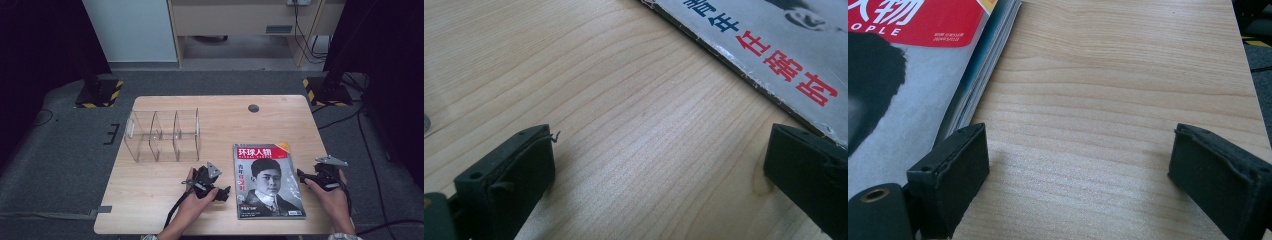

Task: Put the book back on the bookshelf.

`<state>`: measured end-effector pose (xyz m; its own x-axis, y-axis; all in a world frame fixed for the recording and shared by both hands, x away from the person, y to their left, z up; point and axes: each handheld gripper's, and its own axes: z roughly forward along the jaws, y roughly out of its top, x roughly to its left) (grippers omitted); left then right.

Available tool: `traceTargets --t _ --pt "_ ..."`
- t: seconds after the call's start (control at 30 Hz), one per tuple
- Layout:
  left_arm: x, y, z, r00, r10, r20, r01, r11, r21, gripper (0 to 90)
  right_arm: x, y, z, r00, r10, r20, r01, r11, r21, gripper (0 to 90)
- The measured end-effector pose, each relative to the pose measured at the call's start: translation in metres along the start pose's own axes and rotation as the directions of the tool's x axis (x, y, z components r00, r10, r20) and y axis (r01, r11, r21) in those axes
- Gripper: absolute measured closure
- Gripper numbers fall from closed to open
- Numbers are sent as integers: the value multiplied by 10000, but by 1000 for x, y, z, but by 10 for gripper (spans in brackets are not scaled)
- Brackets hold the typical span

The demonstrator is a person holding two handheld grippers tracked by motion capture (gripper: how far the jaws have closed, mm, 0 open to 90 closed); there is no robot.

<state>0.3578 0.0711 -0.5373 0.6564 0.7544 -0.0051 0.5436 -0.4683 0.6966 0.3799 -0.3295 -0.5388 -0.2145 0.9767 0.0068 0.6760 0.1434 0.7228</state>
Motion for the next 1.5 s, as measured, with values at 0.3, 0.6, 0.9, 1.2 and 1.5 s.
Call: traceTargets --t 0.3,0.6,0.9,1.2,1.5 --pt "0 0 0 10000 4 26 -4 10000 -10 0 1 0 0 10000 67 53 -67 10000 -5 94" --pt "1 4 -9 9990 -248 383 276 9969 -736 53 -8 2 -8 9983 580 -15 -580 9975 -396 90" --pt "-20 17 -13 9936 223 1105 -93 9931 -1168 120 5 16 -16 9981 240 -560 -313 9906 -1333 209" --pt "-56 24 -5 9812 1134 1559 -949 9880 -1219 153 36 27 -4 9879 -838 -1307 674 9899 -1250 289" --pt "-63 21 2 9813 1305 1418 -1159 9875 -1068 345 48 30 14 9848 -1094 -1348 997 9920 -768 305"
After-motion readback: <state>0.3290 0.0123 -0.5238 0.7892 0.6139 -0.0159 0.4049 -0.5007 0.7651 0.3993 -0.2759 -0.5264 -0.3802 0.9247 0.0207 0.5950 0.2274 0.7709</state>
